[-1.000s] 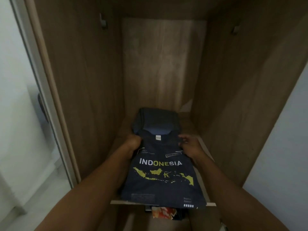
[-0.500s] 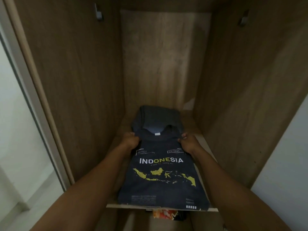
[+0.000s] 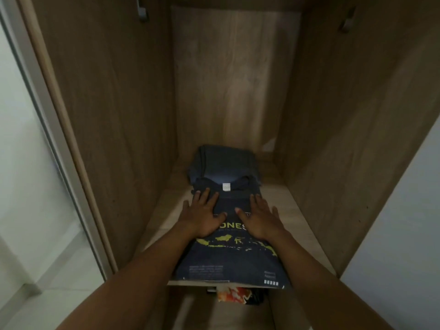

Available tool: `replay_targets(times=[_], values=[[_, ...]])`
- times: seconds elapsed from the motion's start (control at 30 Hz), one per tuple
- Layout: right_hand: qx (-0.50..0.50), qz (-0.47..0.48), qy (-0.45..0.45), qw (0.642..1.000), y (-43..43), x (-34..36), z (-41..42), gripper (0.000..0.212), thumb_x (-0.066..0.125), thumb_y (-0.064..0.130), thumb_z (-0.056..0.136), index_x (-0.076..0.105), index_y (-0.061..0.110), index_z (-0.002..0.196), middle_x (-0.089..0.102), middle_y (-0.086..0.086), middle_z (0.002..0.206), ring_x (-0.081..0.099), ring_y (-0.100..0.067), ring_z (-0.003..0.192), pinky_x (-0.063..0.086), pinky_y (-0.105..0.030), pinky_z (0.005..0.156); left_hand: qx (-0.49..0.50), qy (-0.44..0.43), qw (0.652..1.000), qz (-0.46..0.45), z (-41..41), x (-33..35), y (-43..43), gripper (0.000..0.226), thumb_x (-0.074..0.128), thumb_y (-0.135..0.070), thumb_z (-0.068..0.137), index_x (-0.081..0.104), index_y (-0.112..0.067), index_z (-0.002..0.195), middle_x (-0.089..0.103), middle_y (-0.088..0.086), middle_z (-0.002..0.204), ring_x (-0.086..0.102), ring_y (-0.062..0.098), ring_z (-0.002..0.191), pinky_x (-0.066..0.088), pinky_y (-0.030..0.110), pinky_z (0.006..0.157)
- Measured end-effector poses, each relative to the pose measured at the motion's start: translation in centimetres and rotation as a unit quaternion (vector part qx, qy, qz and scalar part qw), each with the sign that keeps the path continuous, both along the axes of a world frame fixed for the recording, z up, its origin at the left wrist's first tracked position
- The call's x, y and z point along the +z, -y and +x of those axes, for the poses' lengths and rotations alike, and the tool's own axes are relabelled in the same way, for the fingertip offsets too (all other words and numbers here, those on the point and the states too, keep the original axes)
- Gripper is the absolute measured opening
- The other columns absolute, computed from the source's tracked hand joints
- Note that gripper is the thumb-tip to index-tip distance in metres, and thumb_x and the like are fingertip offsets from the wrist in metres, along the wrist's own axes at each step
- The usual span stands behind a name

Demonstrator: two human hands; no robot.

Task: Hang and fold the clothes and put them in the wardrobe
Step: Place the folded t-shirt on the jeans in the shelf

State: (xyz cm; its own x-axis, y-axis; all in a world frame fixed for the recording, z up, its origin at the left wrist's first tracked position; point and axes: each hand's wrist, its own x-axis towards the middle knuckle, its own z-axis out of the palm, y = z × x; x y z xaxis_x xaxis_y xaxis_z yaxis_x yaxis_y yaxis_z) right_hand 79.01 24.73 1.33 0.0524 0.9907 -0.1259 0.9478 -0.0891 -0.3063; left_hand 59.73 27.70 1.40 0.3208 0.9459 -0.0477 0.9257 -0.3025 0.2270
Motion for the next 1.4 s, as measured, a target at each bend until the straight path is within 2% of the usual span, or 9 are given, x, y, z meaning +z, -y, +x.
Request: replay_targets(times=[0.17, 0.27, 0.33, 0.4, 0.7, 0.83, 0.97, 1.2, 1.4], values=[[0.010, 0.008, 0.007, 1.000, 0.6, 2.0, 0.3, 0.076, 0.025, 0.059, 0.101, 0.000, 0.017, 0.159, -0.007, -0.004, 0.167, -0.004, -0.023, 0.153, -0.002, -0.057, 0.120, -0.026, -0.050, 0.998, 0.032, -0.7, 1.9, 1.1, 0.078, 0.028, -0.064, 0.098, -0.003, -0.027, 0.159, -0.011, 0.003, 0.167, -0.012, 0.027, 0.153, -0.005, 0.056, 0.120], [0.017, 0.041, -0.008, 0.999, 2.4, 1.4, -0.6, 0.066, 0.027, 0.049, 0.104, 0.007, 0.017, 0.159, -0.001, -0.004, 0.167, 0.000, -0.024, 0.153, 0.002, -0.057, 0.120, -0.013, -0.024, 0.999, -0.021, -0.6, 2.1, 3.1, 0.079, 0.033, -0.060, 0.098, 0.002, -0.021, 0.160, -0.008, 0.006, 0.167, -0.009, 0.028, 0.153, 0.000, 0.050, 0.123], [0.012, 0.029, -0.026, 0.999, 3.6, 0.2, -1.2, 0.067, 0.025, 0.051, 0.104, 0.007, 0.017, 0.159, -0.001, -0.004, 0.167, -0.001, -0.023, 0.153, 0.002, -0.052, 0.122, -0.001, -0.002, 0.999, -0.044, -0.4, 1.0, 4.4, 0.080, 0.031, -0.061, 0.098, 0.002, -0.019, 0.160, -0.010, 0.006, 0.167, -0.010, 0.030, 0.153, 0.004, 0.047, 0.124], [0.005, 0.040, -0.018, 0.999, 3.8, -0.6, -1.2, 0.069, 0.023, 0.054, 0.103, 0.007, 0.017, 0.159, -0.002, -0.003, 0.167, -0.003, -0.021, 0.153, 0.001, -0.049, 0.123, 0.012, 0.014, 1.000, -0.014, -0.3, -0.1, 4.7, 0.080, 0.029, -0.062, 0.097, 0.003, -0.019, 0.160, -0.009, 0.005, 0.167, -0.010, 0.028, 0.153, 0.005, 0.045, 0.124], [0.009, 0.049, -0.013, 0.999, 3.4, -0.6, -0.5, 0.073, 0.023, 0.058, 0.101, 0.004, 0.019, 0.159, -0.003, 0.000, 0.167, -0.004, -0.018, 0.153, 0.000, -0.047, 0.123, 0.019, 0.039, 0.999, 0.023, -0.3, -0.1, 4.8, 0.080, 0.031, -0.063, 0.096, 0.007, -0.021, 0.160, -0.006, 0.002, 0.167, -0.007, 0.024, 0.154, 0.006, 0.040, 0.124], [0.010, 0.034, -0.007, 0.999, 3.2, 0.1, -0.6, 0.073, 0.026, 0.057, 0.101, 0.005, 0.018, 0.159, -0.002, -0.002, 0.167, -0.003, -0.022, 0.153, 0.002, -0.053, 0.122, 0.026, 0.035, 0.998, 0.048, -0.3, 0.6, 5.4, 0.075, 0.032, -0.060, 0.098, 0.016, -0.019, 0.159, 0.006, 0.005, 0.167, 0.004, 0.025, 0.154, 0.014, 0.041, 0.122], [0.009, 0.063, -0.024, 0.998, 4.2, 2.0, -1.2, 0.068, 0.031, 0.054, 0.101, 0.012, 0.022, 0.158, 0.011, 0.001, 0.166, 0.005, -0.021, 0.153, 0.001, -0.062, 0.118, 0.039, 0.042, 0.995, 0.082, -1.6, 2.4, 7.0, 0.070, 0.035, -0.055, 0.099, 0.025, -0.017, 0.157, 0.017, 0.009, 0.165, 0.019, 0.026, 0.150, 0.024, 0.043, 0.119], [0.060, 0.120, -0.033, 0.990, 9.9, 5.0, -6.0, 0.061, 0.038, 0.046, 0.101, 0.024, 0.022, 0.156, 0.026, -0.004, 0.162, 0.015, -0.027, 0.151, 0.005, -0.064, 0.118, 0.044, 0.097, 0.989, 0.101, -5.4, 4.0, 15.5, 0.064, 0.042, -0.052, 0.098, 0.028, -0.023, 0.154, 0.026, 0.009, 0.162, 0.028, 0.028, 0.146, 0.030, 0.041, 0.117], [0.134, 0.098, -0.069, 0.984, 21.5, 3.7, -14.2, 0.056, 0.038, 0.044, 0.102, 0.027, 0.025, 0.154, 0.027, -0.002, 0.161, 0.021, -0.025, 0.149, -0.001, -0.063, 0.118, 0.123, 0.058, 0.985, 0.110, -12.7, 1.7, 29.5, 0.062, 0.041, -0.056, 0.098, 0.037, -0.023, 0.149, 0.033, 0.005, 0.159, 0.041, 0.027, 0.140, 0.040, 0.042, 0.109]])
